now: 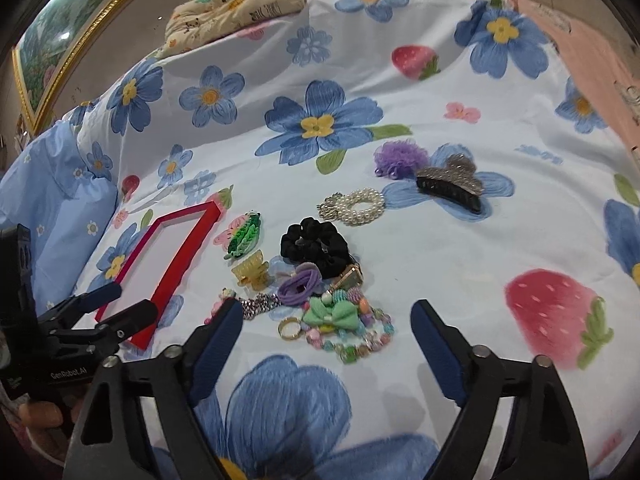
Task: Organize jewelry
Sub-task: 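Grasp the green braided bracelet with the left tool while the right tool grasps the black scrunchie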
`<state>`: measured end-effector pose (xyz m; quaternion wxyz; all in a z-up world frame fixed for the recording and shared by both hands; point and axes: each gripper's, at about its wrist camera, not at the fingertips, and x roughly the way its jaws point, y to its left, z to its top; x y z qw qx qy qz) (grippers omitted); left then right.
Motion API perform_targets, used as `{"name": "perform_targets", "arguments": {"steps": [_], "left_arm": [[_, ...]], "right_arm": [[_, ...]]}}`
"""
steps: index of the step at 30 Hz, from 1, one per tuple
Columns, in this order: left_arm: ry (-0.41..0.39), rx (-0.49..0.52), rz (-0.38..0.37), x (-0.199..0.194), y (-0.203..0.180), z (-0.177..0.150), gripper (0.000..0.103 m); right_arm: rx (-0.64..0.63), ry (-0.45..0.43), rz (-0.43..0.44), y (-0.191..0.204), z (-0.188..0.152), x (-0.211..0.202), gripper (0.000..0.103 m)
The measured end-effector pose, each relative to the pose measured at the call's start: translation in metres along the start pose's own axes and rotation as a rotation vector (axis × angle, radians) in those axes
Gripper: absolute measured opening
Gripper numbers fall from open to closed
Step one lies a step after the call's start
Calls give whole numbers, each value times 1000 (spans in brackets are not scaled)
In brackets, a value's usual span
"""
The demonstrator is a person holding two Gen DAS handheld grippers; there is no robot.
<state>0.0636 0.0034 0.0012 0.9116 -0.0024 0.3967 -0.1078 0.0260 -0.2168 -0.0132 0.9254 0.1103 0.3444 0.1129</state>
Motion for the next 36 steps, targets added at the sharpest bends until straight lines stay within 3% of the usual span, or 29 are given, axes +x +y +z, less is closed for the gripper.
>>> {"name": "perform_targets", "arguments": {"steps": [4,9,15,20,23,27,31,36], "left_arm": [[33,-24,-2,21,11,20,102],[85,-50,-3,55,23,43,99],[137,-45,-2,93,29,60,90],[178,-44,-2,121,33,69,87],[219,-49,-17,139,36,70,80],[271,-45,-44,157,35,66,51],[270,-35,-80,159,31,62,19],[225,-36,-108,143,31,63,19]], "right_arm": [[32,35,54,-2,17,22,72],[29,96,48,-4,36,53,62],[12,176,28,-6,50,91,60],[3,233,25,-9,55,121,50],[-3,269,31,-10,53,137,45],[3,302,39,-11,49,150,24],[2,282,39,-10,51,148,12],[15,230,42,-8,59,137,9]]}}
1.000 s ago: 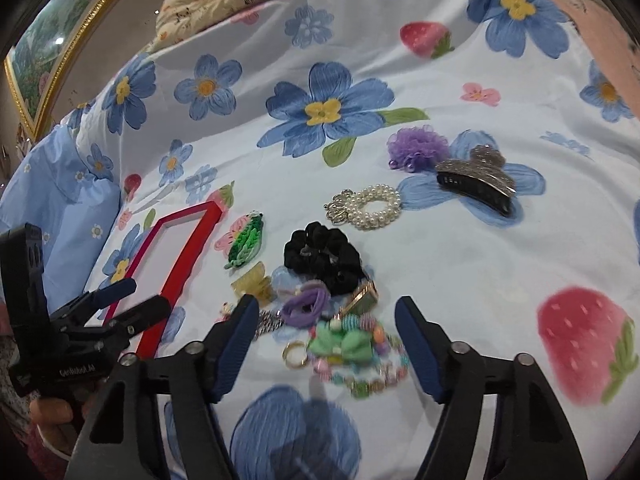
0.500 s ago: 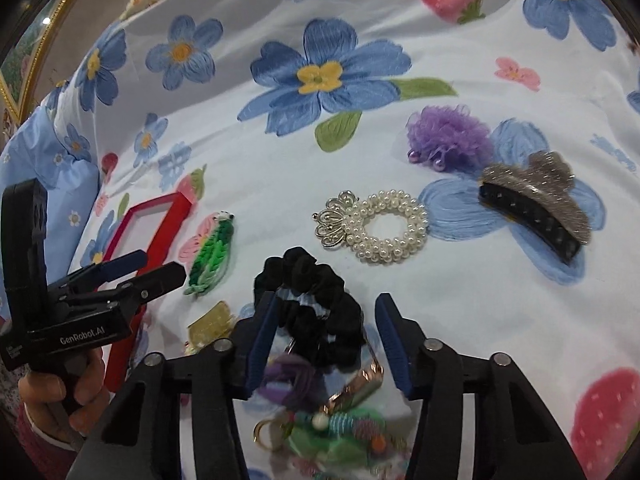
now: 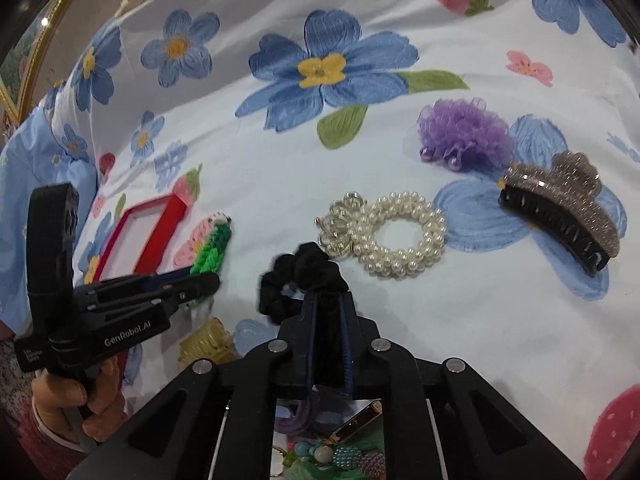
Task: Organize jewelry
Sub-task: 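Grasp the green braided bracelet with the left tool while the right tool grasps the black scrunchie, then carry the green bracelet with the left tool while the right tool carries the scrunchie into the tray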
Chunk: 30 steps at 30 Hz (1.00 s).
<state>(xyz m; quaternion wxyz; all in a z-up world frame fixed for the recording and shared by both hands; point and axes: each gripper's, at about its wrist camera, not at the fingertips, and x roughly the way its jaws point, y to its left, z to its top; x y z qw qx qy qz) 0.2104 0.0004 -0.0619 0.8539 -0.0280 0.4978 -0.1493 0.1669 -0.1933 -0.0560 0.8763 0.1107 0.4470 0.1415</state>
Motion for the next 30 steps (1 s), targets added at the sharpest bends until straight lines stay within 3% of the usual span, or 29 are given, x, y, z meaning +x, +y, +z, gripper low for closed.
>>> {"name": "perform_targets", "arguments": {"steps": [13,21,30], "left_arm": [[-136,-68,-22,-81,30,-18,19],[-166,-156,51,-114,90,-39,19],[-163,-242,113,-125,159,-54,19]], "right_arm": [[-34,-75,86,51,10,-25,9],[-96,-53,170,111,11,-12,9],[-171,-8,248,187,11,26,9]]}}
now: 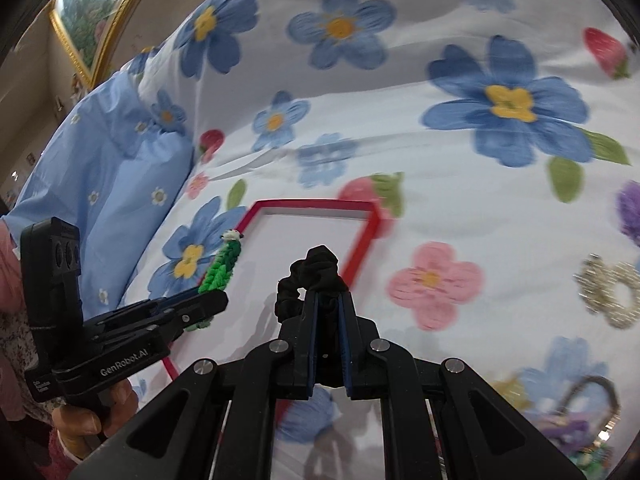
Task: Organize jewelry
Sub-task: 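Carry the green bracelet with the left tool while the right tool carries the scrunchie into the tray, then open the left tool on the bracelet while the right tool releases the scrunchie in the tray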
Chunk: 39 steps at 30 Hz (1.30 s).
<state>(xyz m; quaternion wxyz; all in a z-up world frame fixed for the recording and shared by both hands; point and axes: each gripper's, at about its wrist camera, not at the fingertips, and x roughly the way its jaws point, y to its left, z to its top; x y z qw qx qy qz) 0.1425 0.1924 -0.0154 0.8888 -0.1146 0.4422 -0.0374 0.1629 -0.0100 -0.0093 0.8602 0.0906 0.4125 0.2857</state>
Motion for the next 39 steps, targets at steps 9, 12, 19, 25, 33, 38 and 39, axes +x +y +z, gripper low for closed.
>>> {"name": "perform_targets", "arguments": {"steps": [9,12,19,25,33,38,39], "left_arm": [[71,-37,38,32,45,11,19],[89,-32,44,43,51,12,19],[137,-40,65,67,58,11,19],[158,-42,86,76,60,7,20],[128,-53,123,63,62,7,49],[103,-63,127,46,60,5,50],[99,-67,126,41,59,2,50]], "right_arm": [[-37,72,19,36,15,72,9],[-49,96,3,40,16,90,9],[-78,140,-46,38,16,114,10],[-80,180,-68,33,14,129,14],[-41,179,-54,28,15,124,36],[-35,141,-39,31,18,105,38],[-36,133,-35,31,18,100,38]]}}
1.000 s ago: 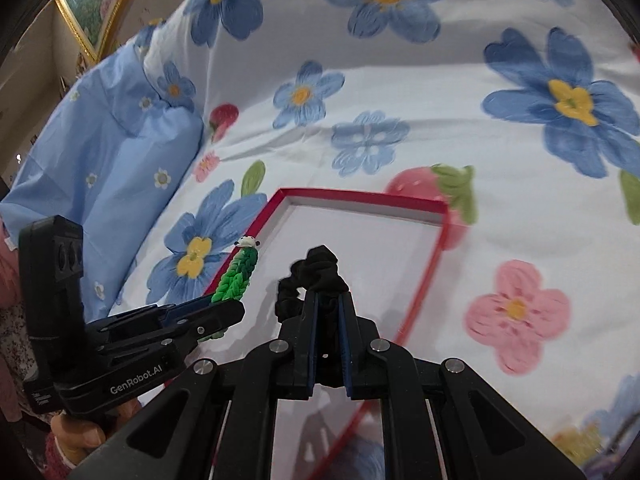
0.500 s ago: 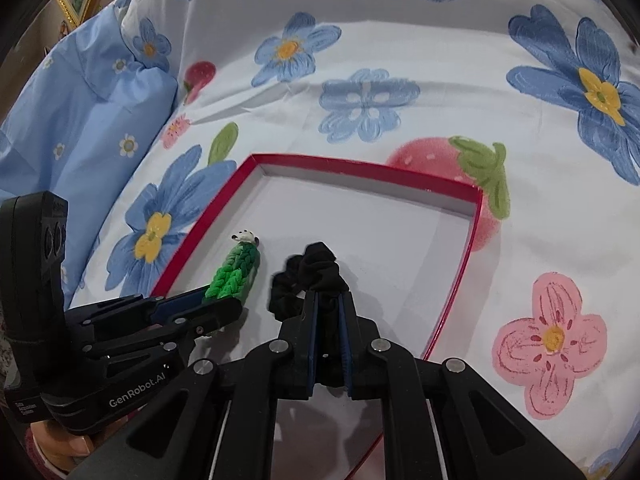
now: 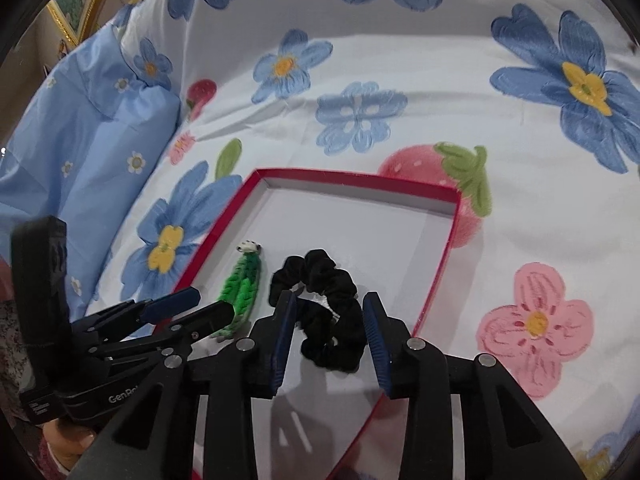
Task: Organize jewelry
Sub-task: 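Open the left tool on the bracelet while the right tool releases the scrunchie in the tray, then move both tools back over the jewelry pile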
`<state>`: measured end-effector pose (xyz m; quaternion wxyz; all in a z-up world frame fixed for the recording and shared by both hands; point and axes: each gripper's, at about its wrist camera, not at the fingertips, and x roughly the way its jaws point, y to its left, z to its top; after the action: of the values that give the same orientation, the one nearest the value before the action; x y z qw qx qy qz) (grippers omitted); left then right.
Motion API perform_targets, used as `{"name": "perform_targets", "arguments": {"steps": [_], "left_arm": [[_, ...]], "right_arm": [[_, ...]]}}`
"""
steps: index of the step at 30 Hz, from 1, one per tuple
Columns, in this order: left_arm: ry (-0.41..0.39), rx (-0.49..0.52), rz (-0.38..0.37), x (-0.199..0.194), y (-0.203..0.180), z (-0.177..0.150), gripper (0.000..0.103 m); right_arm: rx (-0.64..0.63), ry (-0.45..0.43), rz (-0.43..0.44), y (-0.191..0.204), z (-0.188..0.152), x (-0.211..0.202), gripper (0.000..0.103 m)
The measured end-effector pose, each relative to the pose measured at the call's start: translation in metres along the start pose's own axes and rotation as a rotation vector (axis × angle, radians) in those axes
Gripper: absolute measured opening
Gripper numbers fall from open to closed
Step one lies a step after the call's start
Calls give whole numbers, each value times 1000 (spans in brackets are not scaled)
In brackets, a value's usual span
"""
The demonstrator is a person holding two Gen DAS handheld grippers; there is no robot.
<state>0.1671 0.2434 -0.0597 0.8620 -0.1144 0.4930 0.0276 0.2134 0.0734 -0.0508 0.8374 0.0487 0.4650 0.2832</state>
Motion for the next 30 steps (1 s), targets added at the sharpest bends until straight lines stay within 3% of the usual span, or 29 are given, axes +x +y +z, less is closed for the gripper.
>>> {"name": "perform_targets", "arguments": {"steps": [11,21,30], "left_arm": [[-60,-14,-81,-47,-31,-28,50],[-70,70,-166,-78,-95,-47,53],[-41,147,-210,-78,-142,-59,53]], "right_arm": [[43,-110,3,-23,-29,-78,38],[102,-167,-86,-72,-77,-152,38],[179,-210,-174,-121,-118,-205,38]]}}
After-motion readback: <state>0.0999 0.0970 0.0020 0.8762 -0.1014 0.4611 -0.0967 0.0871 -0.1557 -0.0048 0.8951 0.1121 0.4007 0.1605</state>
